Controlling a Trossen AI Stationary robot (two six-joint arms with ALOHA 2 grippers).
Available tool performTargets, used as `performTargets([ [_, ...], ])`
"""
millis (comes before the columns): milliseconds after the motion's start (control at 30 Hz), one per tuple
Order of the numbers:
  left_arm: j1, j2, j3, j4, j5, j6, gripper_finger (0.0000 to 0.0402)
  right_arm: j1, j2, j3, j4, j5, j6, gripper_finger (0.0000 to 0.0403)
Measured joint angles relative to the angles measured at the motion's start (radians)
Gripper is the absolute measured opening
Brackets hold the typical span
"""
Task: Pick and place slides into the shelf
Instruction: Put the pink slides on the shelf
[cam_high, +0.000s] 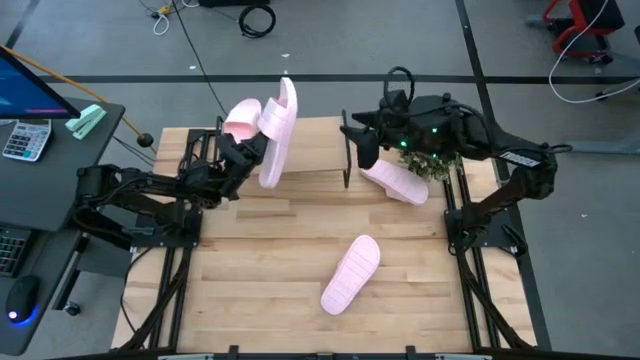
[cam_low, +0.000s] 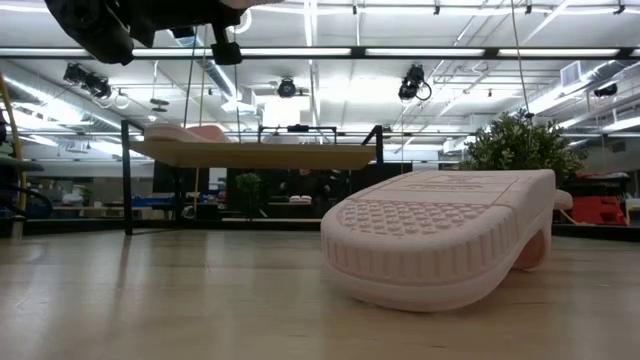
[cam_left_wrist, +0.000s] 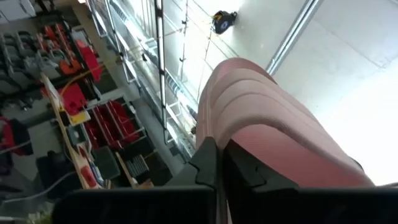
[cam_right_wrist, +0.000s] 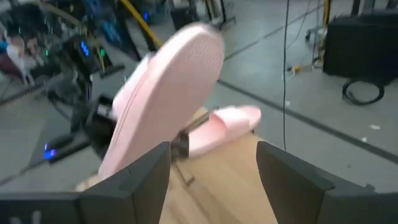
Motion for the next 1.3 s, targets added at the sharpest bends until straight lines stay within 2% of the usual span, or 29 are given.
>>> performTargets([
  [167, 0.027, 0.000, 0.000, -0.010, -0.010, 0.016, 0.0034, 0.051, 0.036, 0.000, -0.045, -0.012, -0.143, 0.0242],
  [333, 0.048, -0.027, 0.001, -0.079, -0.012, 0.018, 0.0012, 0.091, 0.065, -0.002, -0.077, -0.004, -0.266, 0.0242],
  [533, 0.049, -0.147, 0.001, -0.372, -0.069, 0.022, 0.0019, 0.093, 0.099, -0.002, -0.110, 0.001, -0.266, 0.0238],
  [833, 0.049, -0.329, 0.001, -0.757, -0.239, 0.027, 0.0011, 0.083, 0.114, -0.002, -0.100, 0.001, -0.266, 0.0229],
  [1000, 0.052, -0.346, 0.001, -0.892, -0.277, 0.026, 0.0019, 0.074, 0.118, -0.002, -0.099, 0.001, -0.266, 0.0229],
  [1167, 0.078, -0.345, 0.001, -0.989, -0.294, 0.034, 0.0011, 0.071, 0.120, -0.002, -0.098, 0.001, -0.265, 0.0226],
  [1300, 0.114, -0.344, 0.001, -0.993, -0.311, 0.118, 0.0017, 0.071, 0.120, -0.002, -0.098, 0.001, -0.254, 0.0223],
])
